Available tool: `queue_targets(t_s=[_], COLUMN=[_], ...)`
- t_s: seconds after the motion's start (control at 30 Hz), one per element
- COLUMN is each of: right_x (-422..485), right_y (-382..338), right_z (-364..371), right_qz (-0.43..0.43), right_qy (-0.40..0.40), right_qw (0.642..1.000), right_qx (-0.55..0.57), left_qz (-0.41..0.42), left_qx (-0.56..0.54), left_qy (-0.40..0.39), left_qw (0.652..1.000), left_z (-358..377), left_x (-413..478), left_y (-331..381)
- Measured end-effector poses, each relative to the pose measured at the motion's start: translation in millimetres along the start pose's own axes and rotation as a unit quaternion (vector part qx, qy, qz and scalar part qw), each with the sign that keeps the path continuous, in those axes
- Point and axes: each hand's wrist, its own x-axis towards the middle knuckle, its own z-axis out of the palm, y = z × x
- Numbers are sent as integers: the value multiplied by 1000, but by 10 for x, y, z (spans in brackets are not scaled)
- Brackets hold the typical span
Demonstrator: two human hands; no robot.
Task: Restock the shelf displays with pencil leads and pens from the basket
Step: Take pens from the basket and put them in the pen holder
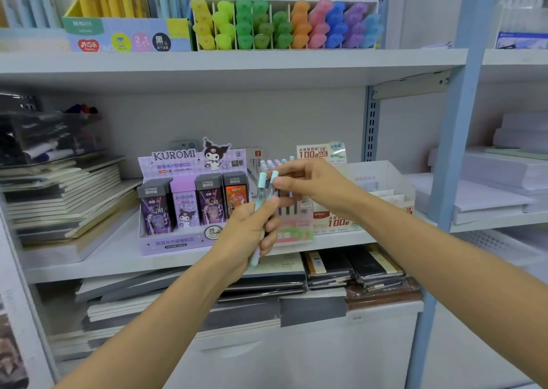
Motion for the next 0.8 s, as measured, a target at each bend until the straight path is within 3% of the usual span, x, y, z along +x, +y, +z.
queue_targets(t_s=[0.1,0.3,0.47,0.6,0.8], right_x=[-28,-60,0,28,76], right_y=[-26,-160,-330,-320,-81], right_z=[-2,32,-150,-270,-68], right_qz=[17,11,-9,-43,-30], right_qy=[-7,-44,97,202,199], right_qw=[998,996,989,976,978], right_qx=[61,74,111,69,-44], left_qz=[0,4,-25,-72,-70], left_qx=[4,17,58,84,14], left_qy=[-13,-9,56,52,47], left_qw=[1000,1000,996,993,996], left_z=[14,-16,-168,-256,-233], left_x=[-55,-146,-213,-277,-261], left_y=[42,145,194,193,228])
